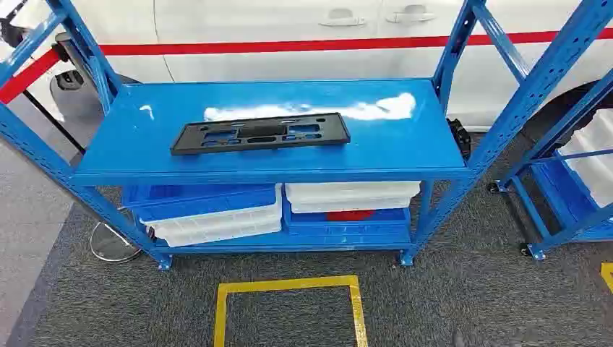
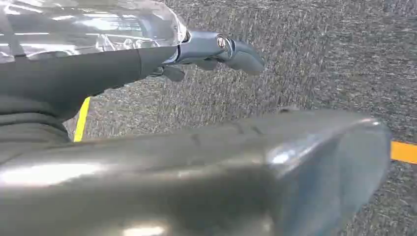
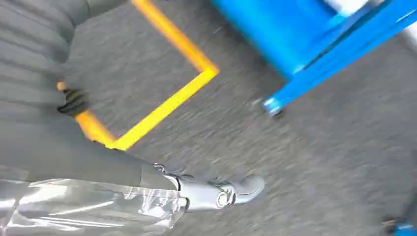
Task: Take the parts from the cabinet and place them on the table.
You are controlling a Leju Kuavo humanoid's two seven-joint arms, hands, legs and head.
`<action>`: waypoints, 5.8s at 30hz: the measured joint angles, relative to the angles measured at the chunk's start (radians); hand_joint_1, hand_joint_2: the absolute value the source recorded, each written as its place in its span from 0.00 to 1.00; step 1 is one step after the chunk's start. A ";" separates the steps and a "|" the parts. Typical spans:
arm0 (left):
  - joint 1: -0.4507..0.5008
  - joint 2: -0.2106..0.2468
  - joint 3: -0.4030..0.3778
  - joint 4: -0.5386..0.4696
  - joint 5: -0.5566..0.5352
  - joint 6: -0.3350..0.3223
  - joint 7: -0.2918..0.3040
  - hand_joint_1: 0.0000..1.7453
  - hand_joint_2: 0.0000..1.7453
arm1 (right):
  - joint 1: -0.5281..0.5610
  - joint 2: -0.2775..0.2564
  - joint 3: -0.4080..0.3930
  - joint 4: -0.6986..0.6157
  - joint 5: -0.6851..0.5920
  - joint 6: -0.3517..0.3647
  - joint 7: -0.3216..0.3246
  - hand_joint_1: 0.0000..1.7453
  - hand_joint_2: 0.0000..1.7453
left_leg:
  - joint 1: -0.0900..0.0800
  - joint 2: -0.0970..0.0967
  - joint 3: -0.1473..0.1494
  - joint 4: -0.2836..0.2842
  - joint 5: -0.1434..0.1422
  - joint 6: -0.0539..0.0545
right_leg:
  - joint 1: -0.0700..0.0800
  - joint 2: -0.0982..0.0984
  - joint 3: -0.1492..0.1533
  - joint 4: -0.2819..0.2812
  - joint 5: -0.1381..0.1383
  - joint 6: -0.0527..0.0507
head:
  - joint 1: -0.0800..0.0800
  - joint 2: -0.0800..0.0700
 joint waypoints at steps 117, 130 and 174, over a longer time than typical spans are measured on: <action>-0.027 -0.062 -0.159 0.021 -0.019 -0.176 -0.050 0.00 0.00 | -0.809 0.271 1.112 0.205 1.312 -0.505 0.229 0.00 1.00 | 0.021 0.004 -0.141 0.052 0.079 -0.018 | -0.001 0.002 -0.054 -0.004 0.042 0.013 | 0.000 0.000; -0.024 -0.065 -0.158 0.021 -0.021 -0.183 -0.053 0.00 0.00 | -0.806 0.269 1.044 0.221 1.312 -0.519 0.200 0.00 1.00 | 0.008 -0.002 -0.123 0.043 0.077 0.022 | 0.004 0.000 -0.084 0.044 0.065 0.004 | 0.000 0.000; -0.025 -0.072 -0.158 0.025 -0.006 -0.175 -0.051 0.00 0.00 | -0.846 0.280 1.004 0.283 1.419 -0.595 0.307 0.00 1.00 | 0.001 -0.007 -0.125 0.049 0.061 0.012 | 0.003 0.006 -0.082 0.003 0.058 0.019 | 0.000 0.000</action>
